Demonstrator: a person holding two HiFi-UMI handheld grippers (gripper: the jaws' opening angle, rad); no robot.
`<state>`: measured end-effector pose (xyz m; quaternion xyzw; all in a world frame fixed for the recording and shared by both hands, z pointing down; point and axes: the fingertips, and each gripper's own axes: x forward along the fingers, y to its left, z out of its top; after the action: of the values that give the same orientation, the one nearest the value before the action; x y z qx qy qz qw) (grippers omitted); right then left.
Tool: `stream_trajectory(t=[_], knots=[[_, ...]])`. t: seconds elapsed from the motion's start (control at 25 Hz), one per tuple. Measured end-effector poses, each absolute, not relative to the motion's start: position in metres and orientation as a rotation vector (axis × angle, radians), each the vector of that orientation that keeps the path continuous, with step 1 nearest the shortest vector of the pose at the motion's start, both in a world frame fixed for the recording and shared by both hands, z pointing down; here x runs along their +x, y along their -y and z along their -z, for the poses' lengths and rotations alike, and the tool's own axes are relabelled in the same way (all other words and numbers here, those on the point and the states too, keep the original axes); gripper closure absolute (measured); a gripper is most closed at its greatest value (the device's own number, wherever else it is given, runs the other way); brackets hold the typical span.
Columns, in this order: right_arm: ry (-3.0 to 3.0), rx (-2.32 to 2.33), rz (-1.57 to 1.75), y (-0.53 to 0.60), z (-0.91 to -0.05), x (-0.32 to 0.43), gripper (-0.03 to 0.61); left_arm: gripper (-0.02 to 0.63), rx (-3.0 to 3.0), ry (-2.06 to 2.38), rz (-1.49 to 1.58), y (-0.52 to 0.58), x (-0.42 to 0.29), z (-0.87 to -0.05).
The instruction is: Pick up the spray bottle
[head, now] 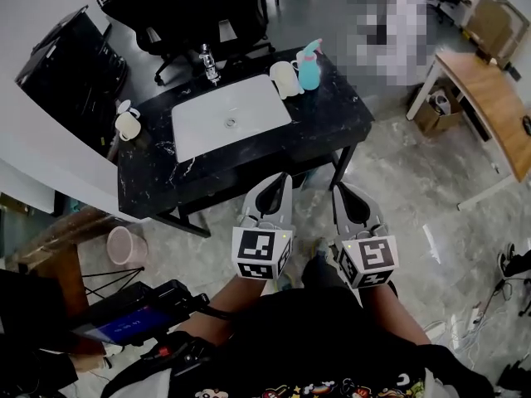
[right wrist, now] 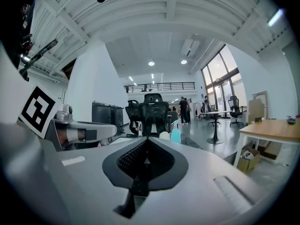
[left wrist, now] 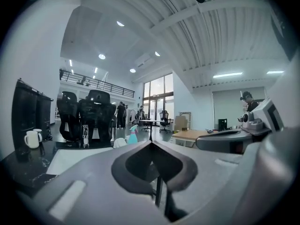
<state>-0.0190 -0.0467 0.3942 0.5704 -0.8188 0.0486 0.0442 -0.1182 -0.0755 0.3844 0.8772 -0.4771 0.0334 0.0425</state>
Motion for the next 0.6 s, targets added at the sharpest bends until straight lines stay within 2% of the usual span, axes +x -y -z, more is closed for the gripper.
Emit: stream_trajectory(t=[0.36,0.6], knots=[[2.569,1.671,-0.192,0.172,-0.41,0.001,0.554,0.612,2.627,1.55,-0.141,0.177,-0.109,-0.391],[2.646,1.566,-0.179,0.261,-0.41,0.024,0.554,0.612,2.609,1.594,-0.169,0.253,-0.066,-0.388]])
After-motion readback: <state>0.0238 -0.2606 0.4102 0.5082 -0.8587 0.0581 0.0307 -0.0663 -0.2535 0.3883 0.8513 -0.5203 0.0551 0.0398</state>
